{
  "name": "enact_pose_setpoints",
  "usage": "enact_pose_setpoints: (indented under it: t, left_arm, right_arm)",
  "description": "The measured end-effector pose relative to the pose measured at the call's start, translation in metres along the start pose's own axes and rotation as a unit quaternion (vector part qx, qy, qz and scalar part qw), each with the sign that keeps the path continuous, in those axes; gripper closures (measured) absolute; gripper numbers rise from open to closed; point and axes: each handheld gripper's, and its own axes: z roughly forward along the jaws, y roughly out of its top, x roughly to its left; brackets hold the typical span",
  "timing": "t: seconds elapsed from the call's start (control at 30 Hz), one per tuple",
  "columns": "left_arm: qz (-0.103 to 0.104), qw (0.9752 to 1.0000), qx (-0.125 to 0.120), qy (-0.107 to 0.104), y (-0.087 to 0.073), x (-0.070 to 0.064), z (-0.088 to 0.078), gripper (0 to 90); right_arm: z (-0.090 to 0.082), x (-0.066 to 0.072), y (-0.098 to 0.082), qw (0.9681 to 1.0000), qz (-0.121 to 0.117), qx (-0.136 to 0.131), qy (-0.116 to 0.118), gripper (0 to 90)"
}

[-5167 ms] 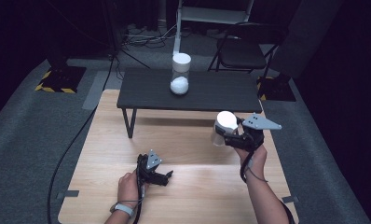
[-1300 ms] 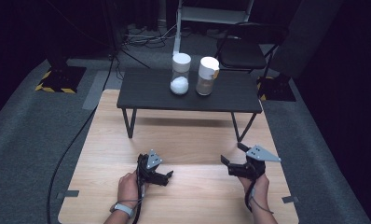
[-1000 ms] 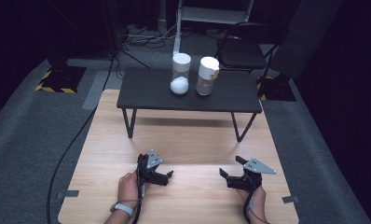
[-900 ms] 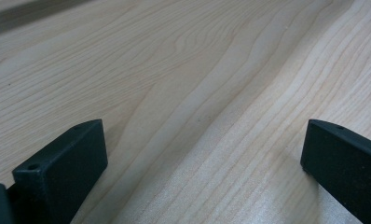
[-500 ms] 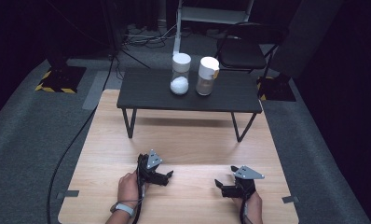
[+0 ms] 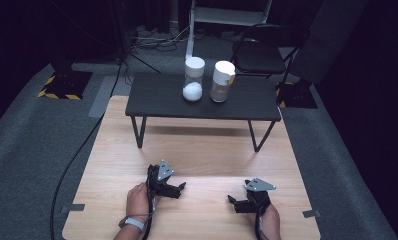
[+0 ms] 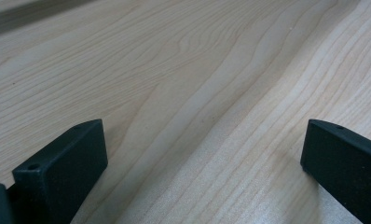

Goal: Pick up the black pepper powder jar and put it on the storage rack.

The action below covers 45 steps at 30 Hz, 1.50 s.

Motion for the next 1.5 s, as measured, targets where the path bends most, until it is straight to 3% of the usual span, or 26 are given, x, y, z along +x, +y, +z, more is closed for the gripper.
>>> enact_pose_setpoints:
  t: [0.3, 1.5]
  left_arm:
    - [-0.002, 1.0000, -0.001, 0.002, 0.0001, -0.0008, 0.0009, 0.0]
    - [-0.004, 1.0000, -0.001, 0.004, 0.0001, -0.0020, 0.0010, 0.0]
  right_arm:
    - [0.0083, -0.0065, -0.0082, 0.9996, -0.004, -0.022, 0.018, 0.3]
    - [0.0092, -0.0074, -0.0097, 0.9994, -0.005, -0.026, 0.019, 0.3]
